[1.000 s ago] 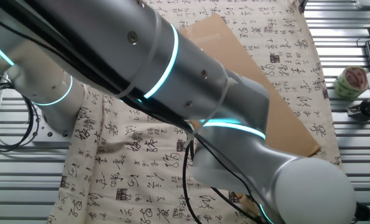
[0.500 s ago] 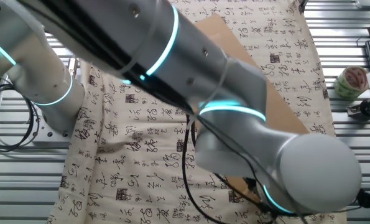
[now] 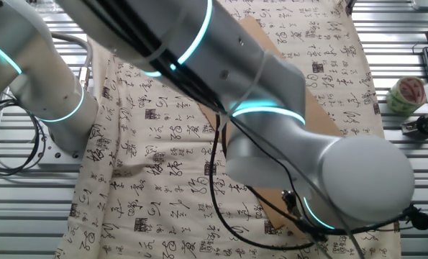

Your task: Grab the block and place it at the designated location

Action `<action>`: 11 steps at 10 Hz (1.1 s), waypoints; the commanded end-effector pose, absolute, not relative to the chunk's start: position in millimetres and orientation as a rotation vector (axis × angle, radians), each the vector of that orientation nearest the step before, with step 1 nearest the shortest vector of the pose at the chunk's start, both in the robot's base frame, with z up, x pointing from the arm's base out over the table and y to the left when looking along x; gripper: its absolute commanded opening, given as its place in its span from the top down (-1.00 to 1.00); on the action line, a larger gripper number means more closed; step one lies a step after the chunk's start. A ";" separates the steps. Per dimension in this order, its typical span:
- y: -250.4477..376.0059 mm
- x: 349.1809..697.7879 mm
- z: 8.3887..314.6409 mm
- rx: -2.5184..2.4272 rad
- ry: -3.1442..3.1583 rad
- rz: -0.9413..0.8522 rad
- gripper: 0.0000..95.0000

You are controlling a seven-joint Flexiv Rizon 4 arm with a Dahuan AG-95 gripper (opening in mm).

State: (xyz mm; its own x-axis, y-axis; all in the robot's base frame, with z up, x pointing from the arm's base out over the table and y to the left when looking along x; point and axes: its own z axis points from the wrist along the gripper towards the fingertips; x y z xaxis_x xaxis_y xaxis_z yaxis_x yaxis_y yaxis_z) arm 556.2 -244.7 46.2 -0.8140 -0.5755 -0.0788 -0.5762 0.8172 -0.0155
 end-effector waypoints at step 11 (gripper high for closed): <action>-204.2 549.4 48.9 -0.787 2.945 -0.039 1.00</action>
